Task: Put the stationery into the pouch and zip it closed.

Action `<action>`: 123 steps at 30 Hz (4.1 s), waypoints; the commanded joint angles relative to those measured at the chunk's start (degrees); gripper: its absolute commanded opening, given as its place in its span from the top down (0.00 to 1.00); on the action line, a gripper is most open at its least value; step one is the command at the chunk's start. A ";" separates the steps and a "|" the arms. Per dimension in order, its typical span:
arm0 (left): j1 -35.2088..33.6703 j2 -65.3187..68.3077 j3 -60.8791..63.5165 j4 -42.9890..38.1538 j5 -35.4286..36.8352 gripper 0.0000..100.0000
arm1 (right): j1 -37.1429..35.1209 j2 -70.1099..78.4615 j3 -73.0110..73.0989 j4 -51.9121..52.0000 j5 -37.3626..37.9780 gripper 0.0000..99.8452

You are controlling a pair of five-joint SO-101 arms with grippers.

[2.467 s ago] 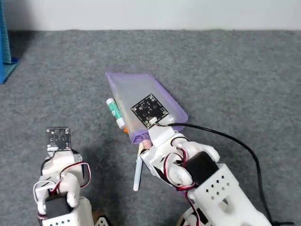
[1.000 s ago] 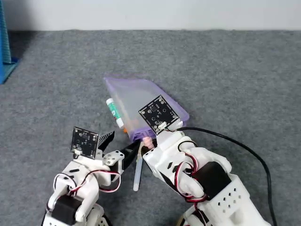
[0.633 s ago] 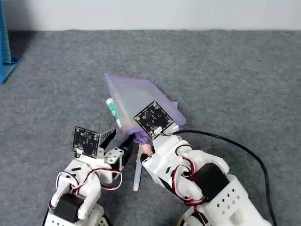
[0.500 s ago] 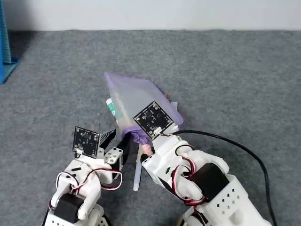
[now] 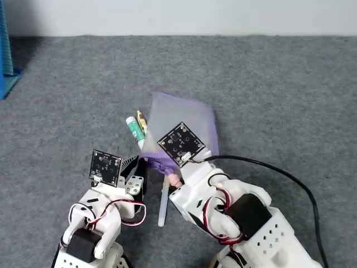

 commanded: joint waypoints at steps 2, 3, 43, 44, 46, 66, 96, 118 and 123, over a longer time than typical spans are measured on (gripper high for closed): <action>-0.79 -0.70 -0.57 -1.67 2.11 0.99 | 7.34 -2.42 -2.02 1.98 0.70 0.99; -1.85 -0.70 -0.57 -1.67 3.25 0.99 | 9.54 -3.12 -2.02 1.98 2.20 0.99; -3.16 -0.62 7.69 -9.58 2.81 0.79 | 12.26 -27.30 -2.29 10.33 10.20 0.99; -3.16 -0.44 7.78 -9.85 1.93 0.81 | 12.26 -27.30 -2.37 10.33 10.20 0.99; -3.16 -0.53 7.69 -9.93 1.05 0.85 | 12.70 -27.30 -2.37 10.42 10.20 0.99; -3.25 -0.70 -12.97 -0.70 6.77 0.99 | 27.30 -27.30 -2.37 10.59 10.64 0.75; -32.26 3.16 -42.07 33.85 -9.85 0.99 | 38.46 -6.99 -2.20 2.59 3.43 0.75; -32.26 31.82 -58.68 40.18 -2.55 0.99 | 28.44 36.88 -3.87 -32.92 -5.98 0.75; -32.26 31.82 -58.68 40.26 -2.55 0.99 | 28.26 50.86 -12.22 -35.56 -6.15 0.75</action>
